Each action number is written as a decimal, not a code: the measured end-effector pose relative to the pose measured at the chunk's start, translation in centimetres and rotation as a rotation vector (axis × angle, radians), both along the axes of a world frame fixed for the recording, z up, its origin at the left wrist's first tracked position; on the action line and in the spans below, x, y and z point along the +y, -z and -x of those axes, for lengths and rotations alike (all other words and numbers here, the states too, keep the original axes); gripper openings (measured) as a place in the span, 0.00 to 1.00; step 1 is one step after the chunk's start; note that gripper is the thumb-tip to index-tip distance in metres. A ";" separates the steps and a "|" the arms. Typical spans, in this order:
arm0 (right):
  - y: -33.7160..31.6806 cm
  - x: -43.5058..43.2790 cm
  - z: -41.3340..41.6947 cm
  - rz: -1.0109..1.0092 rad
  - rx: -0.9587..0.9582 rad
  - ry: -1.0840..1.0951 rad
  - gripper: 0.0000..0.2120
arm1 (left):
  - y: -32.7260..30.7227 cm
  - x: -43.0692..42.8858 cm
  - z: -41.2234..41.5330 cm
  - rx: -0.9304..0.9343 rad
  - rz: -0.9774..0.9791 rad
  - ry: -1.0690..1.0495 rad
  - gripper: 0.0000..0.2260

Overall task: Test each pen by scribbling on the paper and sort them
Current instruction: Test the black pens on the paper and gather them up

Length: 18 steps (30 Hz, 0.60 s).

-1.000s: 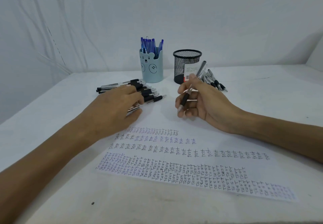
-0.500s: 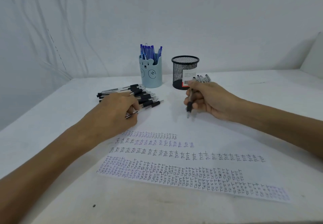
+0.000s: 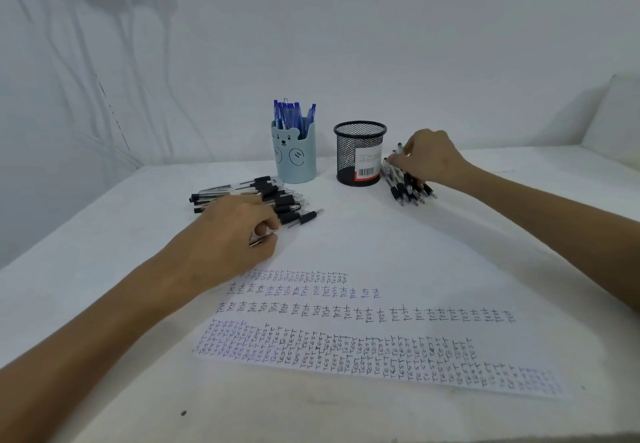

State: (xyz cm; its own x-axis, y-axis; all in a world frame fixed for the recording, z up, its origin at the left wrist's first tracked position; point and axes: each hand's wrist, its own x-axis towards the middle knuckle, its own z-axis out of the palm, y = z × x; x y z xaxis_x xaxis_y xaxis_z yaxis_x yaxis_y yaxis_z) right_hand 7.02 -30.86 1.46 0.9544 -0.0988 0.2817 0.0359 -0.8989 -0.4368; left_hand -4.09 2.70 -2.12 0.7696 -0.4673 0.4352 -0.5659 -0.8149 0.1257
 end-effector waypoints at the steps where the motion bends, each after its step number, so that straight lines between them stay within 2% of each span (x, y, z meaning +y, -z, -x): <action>1: 0.1 0.2 -0.3 0.031 -0.005 0.007 0.22 | 0.0 0.0 0.0 -0.004 -0.005 -0.002 0.06; 3: 0.2 0.4 -0.5 0.068 -0.002 0.019 0.24 | 0.0 -0.1 0.1 -0.011 -0.012 -0.010 0.06; 7: 0.3 0.5 -0.4 0.078 0.006 0.005 0.19 | -0.3 -0.4 0.5 -0.039 0.008 -0.031 0.05; 14: -0.2 -0.4 -0.3 0.025 -0.139 0.065 0.11 | -0.6 -0.6 0.9 -0.062 0.069 -0.025 0.04; 18: -0.5 -1.3 -0.2 0.046 -0.047 0.105 0.13 | -0.6 -0.6 0.9 -0.065 0.067 -0.027 0.04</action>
